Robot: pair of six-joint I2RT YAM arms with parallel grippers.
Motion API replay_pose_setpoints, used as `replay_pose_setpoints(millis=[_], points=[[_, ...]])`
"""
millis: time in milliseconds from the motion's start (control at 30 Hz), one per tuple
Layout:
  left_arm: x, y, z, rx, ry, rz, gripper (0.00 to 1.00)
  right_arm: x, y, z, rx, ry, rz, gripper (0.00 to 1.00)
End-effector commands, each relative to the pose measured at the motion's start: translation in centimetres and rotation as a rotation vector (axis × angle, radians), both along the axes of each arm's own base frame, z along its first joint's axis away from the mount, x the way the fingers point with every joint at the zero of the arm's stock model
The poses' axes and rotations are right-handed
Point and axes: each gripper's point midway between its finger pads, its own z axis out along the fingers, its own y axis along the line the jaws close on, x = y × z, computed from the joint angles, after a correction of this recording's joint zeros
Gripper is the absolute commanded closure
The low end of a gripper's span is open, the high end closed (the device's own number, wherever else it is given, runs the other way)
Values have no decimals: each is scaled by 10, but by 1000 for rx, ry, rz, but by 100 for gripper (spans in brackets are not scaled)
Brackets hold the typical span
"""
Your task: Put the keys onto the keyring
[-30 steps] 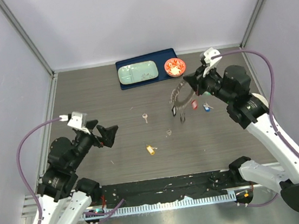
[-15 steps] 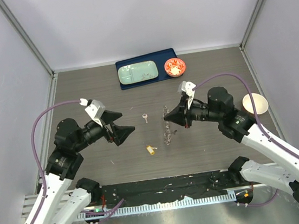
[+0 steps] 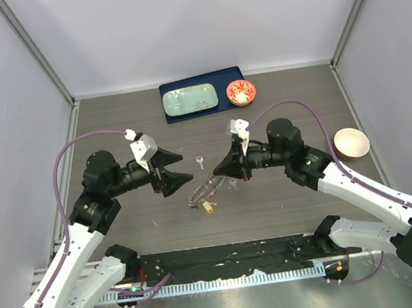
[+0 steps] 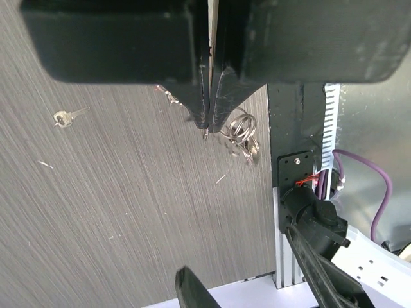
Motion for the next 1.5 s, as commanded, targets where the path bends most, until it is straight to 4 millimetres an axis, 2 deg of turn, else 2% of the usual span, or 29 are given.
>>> replay_pose_setpoints(millis=[0,200,333,433,467,600,700,933,1133,1467], points=[[-13,-8,15,-2,-133,-128,30,-5,13,56,115,-168,82,99],[-6,-13,12,13,-112,-142,33,-4,21,53,85,-176,122,99],[-2,-18,8,21,-83,-167,39,-3,25,53,76,-180,143,99],[-9,-21,8,16,-79,-212,44,-4,28,57,81,-196,156,99],[-8,-22,3,29,-97,-224,44,-5,28,59,83,-202,161,99],[-12,-25,-4,36,-92,-253,48,-8,29,53,59,-184,177,99],[-15,-26,-7,36,-88,-275,53,-9,32,51,50,-182,188,99],[-16,-27,-13,43,-76,-281,73,-12,37,50,47,-184,205,99],[-16,-29,-18,47,-64,-287,78,-11,40,49,44,-184,208,99],[-18,-28,-30,71,-53,-283,79,-12,41,52,52,-197,213,99]])
